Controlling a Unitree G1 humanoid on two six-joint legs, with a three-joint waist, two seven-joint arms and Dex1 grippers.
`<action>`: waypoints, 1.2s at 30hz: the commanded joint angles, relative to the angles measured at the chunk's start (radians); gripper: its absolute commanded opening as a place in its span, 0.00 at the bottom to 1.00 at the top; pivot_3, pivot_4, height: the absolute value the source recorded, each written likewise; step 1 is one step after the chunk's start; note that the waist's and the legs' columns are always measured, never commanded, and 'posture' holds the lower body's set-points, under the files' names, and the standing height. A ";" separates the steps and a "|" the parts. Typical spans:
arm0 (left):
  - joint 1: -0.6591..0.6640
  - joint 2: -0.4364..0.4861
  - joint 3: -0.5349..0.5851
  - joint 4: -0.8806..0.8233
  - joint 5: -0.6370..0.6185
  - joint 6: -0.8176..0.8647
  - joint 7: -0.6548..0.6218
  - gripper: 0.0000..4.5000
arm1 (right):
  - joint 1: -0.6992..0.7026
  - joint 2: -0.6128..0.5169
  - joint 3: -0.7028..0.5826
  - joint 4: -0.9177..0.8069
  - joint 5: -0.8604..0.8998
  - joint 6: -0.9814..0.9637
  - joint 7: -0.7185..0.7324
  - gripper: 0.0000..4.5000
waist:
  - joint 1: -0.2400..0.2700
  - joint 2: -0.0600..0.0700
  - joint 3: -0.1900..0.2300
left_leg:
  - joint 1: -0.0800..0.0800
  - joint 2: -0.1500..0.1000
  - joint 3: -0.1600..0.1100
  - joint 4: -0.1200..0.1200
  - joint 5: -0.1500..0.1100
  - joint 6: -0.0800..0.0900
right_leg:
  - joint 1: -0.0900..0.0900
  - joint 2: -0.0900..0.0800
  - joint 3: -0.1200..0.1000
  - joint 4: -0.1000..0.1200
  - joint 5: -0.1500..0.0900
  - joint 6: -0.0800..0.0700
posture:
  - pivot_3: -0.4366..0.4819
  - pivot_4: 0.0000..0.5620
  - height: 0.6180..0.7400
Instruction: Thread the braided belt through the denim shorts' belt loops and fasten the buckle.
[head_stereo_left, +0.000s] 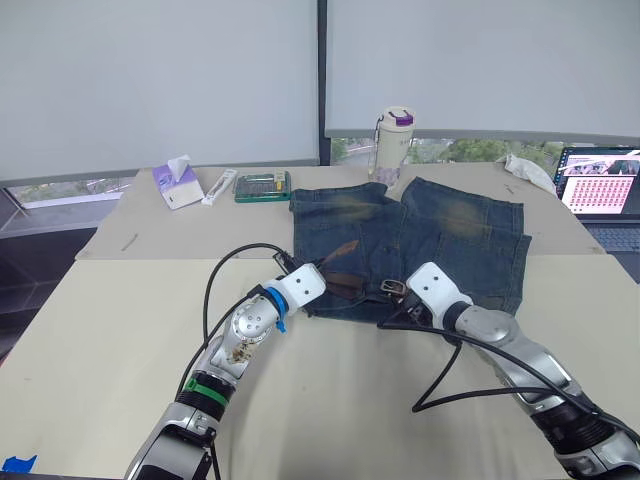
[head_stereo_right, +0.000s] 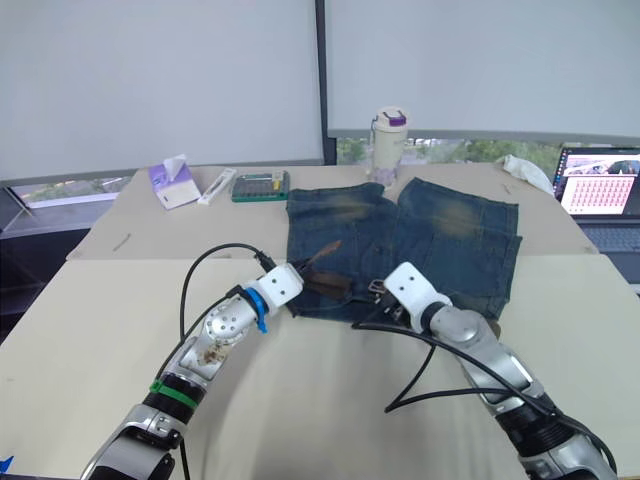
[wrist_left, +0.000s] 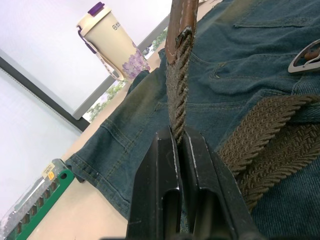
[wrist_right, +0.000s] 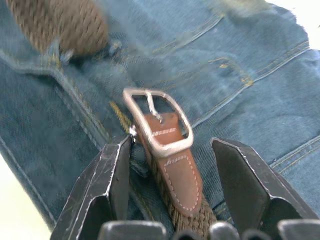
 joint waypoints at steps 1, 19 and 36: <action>-0.009 0.002 0.001 -0.028 0.008 -0.003 0.013 0.00 | -0.003 0.023 -0.036 -0.006 -0.045 0.033 0.002 0.62 | 0.000 0.000 0.000 | 0.000 0.000 0.000 0.000 0.000 0.000 | 0.000 0.000 0.000 0.000 0.000 0.000 | 0.48 0.27 1.00; -0.042 -0.063 -0.085 0.018 0.011 0.144 -0.120 0.00 | 0.081 0.237 -0.252 -0.143 -0.015 0.076 -0.034 0.00 | 0.006 0.000 -0.001 | 0.000 -0.001 0.000 0.001 0.000 0.000 | 0.000 0.000 0.000 0.001 0.000 0.000 | 0.48 0.27 1.00; -0.080 -0.173 -0.088 0.062 0.001 0.340 -0.092 0.00 | 0.070 0.365 -0.244 -0.228 -0.042 0.072 -0.066 0.00 | -0.009 0.001 -0.001 | 0.001 0.000 0.000 0.001 0.000 0.000 | 0.000 0.001 0.000 0.002 0.000 0.000 | 0.48 0.27 1.00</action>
